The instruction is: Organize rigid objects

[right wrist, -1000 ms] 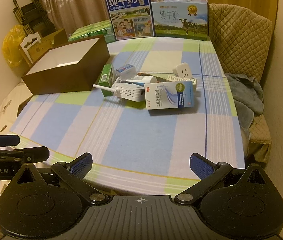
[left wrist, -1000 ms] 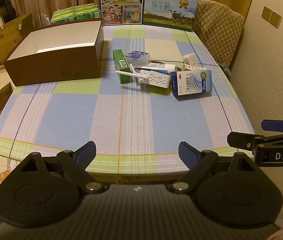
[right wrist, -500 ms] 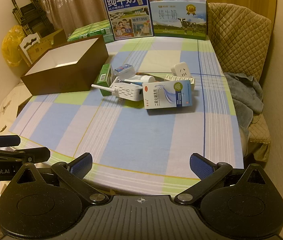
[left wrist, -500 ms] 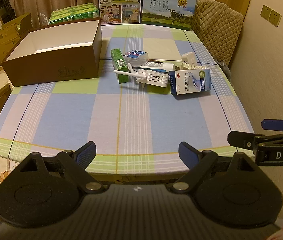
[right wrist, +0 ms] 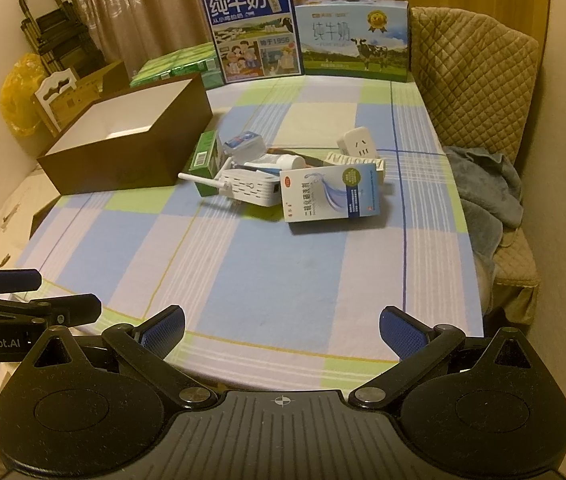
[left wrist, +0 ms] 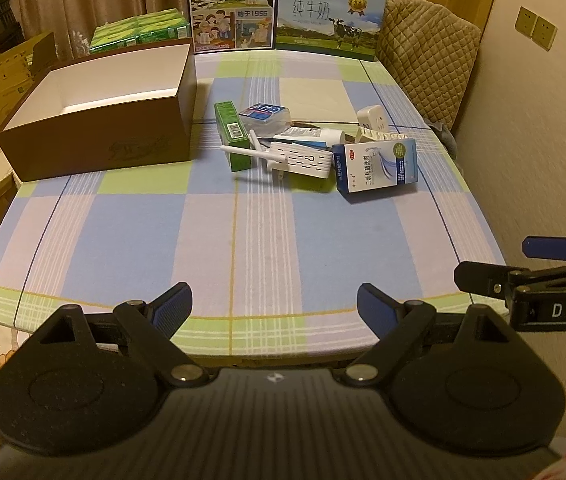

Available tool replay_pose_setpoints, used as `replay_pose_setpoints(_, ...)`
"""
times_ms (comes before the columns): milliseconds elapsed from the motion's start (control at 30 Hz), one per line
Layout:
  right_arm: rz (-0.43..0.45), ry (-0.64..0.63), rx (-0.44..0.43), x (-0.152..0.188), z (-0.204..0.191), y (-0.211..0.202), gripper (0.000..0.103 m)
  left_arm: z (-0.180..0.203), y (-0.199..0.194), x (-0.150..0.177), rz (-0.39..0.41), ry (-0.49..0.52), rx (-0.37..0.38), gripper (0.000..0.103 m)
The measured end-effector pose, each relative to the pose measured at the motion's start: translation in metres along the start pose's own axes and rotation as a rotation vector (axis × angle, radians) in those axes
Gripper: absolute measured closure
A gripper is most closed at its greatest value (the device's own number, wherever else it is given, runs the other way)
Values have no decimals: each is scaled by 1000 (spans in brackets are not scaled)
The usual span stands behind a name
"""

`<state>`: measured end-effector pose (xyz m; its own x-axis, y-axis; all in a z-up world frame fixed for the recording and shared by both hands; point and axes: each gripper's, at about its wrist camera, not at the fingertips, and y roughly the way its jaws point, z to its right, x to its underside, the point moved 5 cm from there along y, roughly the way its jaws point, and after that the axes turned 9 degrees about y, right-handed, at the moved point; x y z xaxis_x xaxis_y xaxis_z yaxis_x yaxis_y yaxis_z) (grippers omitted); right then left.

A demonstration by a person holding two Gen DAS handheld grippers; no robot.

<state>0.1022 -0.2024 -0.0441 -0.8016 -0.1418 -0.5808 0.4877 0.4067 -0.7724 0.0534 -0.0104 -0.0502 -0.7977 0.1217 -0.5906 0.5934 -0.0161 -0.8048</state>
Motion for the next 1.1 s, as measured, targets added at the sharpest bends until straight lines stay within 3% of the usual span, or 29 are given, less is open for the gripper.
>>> replay_pose_setpoints(567, -11, 42, 16, -11, 2, 16, 2, -17, 27, -16, -22, 27, 11, 15)
replay_pose_setpoints(1100, 38, 218, 91, -49, 22, 64, 2, -66, 94, -63, -30, 89, 44, 16)
